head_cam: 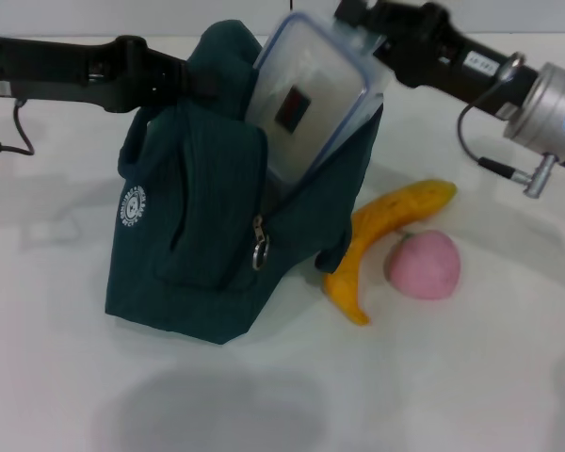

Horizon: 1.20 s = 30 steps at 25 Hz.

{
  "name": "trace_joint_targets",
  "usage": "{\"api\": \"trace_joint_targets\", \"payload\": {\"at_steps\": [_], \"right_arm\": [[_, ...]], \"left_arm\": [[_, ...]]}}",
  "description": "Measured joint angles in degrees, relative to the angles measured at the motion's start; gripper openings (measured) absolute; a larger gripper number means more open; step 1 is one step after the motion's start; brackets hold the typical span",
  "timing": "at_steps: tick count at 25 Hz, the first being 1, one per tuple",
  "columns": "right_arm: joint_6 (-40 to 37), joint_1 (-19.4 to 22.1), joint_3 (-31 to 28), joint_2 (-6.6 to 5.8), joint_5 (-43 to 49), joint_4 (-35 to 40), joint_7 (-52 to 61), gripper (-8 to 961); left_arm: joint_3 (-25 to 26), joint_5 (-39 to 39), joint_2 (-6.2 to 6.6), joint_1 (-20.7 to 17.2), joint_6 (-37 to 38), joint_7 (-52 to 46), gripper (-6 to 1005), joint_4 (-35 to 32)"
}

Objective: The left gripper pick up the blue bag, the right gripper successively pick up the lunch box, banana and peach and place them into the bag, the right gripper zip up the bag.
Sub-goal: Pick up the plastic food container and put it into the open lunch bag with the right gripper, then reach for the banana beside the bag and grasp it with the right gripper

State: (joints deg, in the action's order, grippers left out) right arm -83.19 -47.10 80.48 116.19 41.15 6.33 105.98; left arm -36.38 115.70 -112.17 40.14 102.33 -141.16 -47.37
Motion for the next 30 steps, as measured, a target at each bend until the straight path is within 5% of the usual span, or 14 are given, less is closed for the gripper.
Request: {"api": "trace_joint_targets", "payload": {"at_steps": [6,15,20,22,26,30], "right_arm": [[11.5,0.0,12.2,0.0,-0.4,9.1,4.1,109],[12.1,2.9,13.3,-0.13,-0.5,13.0,3.3,138],[11.2,5.0,12.4,-1.21,-0.1,15.4,1.6,316],[9.6,5.8,11.7,-2.39,0.2,16.1,-0.5,399],[7.4,7.1,10.5,-7.53,3.5,19.9,-3.6,585],[7.7,7.2,6.6,-13.04,18.4,29.3,-0.1,659]], "left_arm": [[0.0,0.0,0.28,0.0,-0.1,0.6,36,0.8],[0.0,-0.3,0.56,-0.7,0.0,1.0,36,0.8],[0.0,-1.2,1.15,-1.6,0.0,1.0,36,0.5],[0.0,-1.3,1.44,-1.9,0.0,1.0,36,0.5],[0.1,-2.0,2.0,-2.9,0.0,1.1,36,0.4],[0.1,-2.8,2.23,-3.5,0.0,1.2,36,-0.2]]}}
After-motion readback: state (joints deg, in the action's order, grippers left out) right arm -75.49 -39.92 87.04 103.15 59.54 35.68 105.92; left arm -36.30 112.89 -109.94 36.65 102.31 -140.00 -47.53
